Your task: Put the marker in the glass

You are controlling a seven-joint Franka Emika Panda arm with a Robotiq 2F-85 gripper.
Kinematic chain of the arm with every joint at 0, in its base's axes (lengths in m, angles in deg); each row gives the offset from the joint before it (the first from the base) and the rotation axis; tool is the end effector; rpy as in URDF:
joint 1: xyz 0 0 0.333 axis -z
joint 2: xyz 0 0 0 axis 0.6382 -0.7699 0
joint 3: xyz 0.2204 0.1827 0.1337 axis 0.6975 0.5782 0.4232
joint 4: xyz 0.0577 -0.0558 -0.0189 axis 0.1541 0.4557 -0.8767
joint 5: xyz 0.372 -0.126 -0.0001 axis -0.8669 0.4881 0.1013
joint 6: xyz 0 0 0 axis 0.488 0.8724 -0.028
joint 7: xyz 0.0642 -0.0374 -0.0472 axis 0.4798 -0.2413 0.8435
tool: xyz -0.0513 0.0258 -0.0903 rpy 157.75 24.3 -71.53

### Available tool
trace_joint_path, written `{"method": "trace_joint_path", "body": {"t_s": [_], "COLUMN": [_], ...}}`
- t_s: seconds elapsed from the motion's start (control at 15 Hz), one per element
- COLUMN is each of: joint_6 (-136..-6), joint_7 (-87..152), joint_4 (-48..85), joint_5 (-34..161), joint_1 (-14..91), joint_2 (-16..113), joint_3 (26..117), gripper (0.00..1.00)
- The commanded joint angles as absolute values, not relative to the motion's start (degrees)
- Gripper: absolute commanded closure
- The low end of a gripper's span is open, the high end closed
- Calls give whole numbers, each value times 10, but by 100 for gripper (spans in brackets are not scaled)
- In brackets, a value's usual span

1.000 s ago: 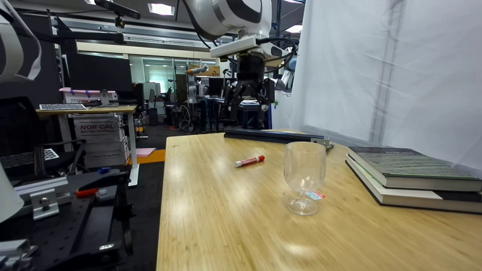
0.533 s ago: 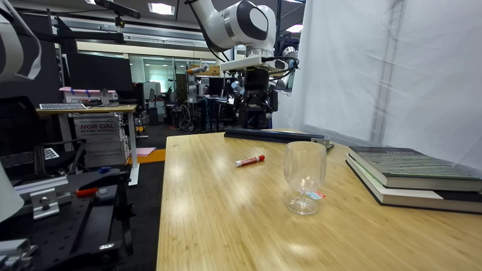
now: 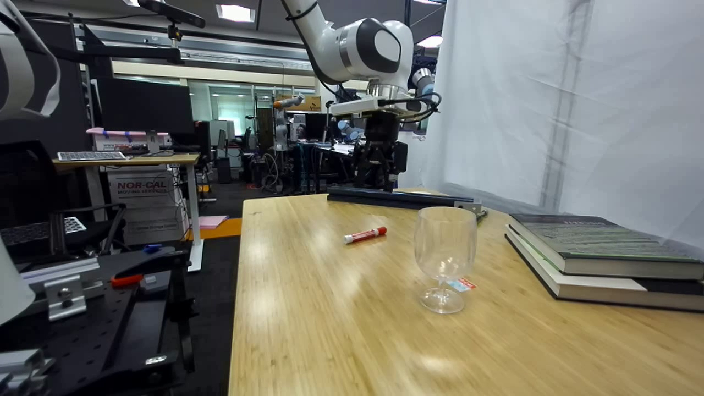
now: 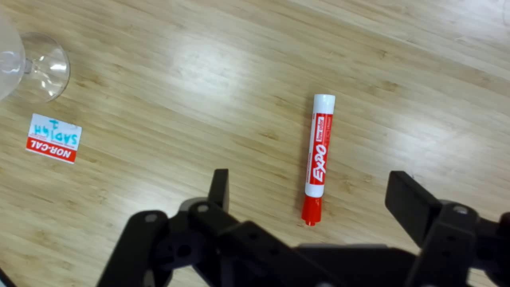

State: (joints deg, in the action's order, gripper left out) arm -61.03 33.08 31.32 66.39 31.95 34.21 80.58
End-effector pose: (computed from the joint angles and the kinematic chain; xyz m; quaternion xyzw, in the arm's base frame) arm 0.6103 0.1328 0.2232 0.9891 0.1087 -0.0942 0.0320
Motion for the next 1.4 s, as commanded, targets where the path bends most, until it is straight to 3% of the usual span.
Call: {"method": "trace_joint_path", "body": {"t_s": [0.0, 1.33], "joint_6": [-601, -587], "joint_7": [306, 293], "joint_4": [288, 224], "joint_5": [640, 641], "joint_1": [314, 290], "joint_2": [309, 212], "joint_3": [799, 792], "gripper": [0, 0]}}
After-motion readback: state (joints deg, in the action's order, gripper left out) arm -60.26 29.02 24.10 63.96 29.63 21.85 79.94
